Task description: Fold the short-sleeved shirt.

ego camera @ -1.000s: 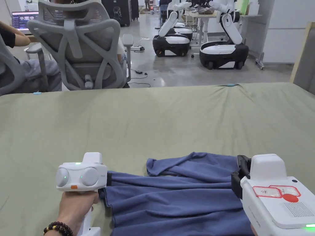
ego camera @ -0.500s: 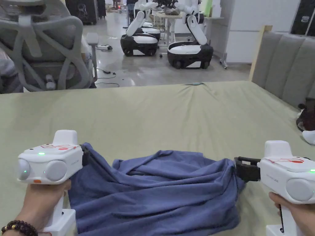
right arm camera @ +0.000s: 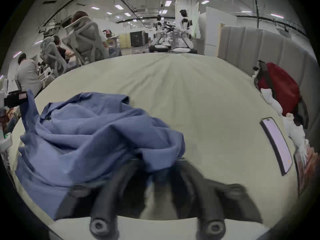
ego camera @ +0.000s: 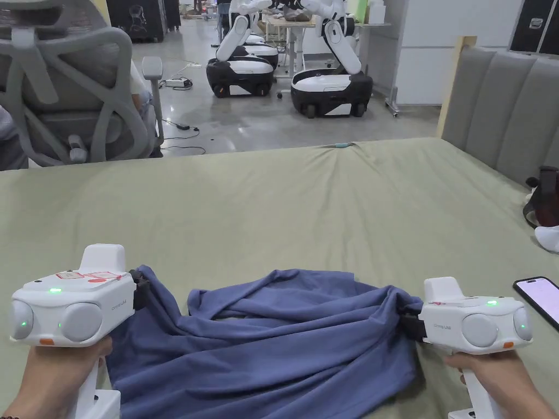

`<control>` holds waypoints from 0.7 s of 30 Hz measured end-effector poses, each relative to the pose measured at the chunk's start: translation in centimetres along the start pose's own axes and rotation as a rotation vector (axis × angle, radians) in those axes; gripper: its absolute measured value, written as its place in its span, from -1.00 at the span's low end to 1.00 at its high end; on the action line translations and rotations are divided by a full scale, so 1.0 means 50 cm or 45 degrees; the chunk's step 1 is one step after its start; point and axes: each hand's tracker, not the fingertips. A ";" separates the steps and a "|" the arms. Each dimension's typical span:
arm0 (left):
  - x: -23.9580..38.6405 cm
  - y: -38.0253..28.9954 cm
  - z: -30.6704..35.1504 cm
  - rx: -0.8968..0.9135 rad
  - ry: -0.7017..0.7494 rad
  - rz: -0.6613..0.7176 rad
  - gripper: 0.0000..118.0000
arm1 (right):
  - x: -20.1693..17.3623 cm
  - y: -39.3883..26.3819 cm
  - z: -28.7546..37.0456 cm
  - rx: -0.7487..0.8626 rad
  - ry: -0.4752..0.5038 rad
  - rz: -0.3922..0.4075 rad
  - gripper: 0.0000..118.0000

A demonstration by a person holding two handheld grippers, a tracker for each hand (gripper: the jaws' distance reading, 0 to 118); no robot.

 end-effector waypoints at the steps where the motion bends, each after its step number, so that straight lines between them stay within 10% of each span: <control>1: 0.001 -0.001 0.001 -0.002 -0.002 -0.003 -0.97 | -0.011 0.000 0.004 0.002 -0.052 0.051 -0.71; 10: -0.016 0.034 0.023 0.116 -0.035 0.080 -0.97 | -0.015 0.028 0.093 0.409 0.018 -0.112 -0.76; 21: -0.026 0.161 0.101 0.405 0.005 0.139 -0.97 | -0.185 0.215 0.148 0.760 -0.158 -0.001 -0.76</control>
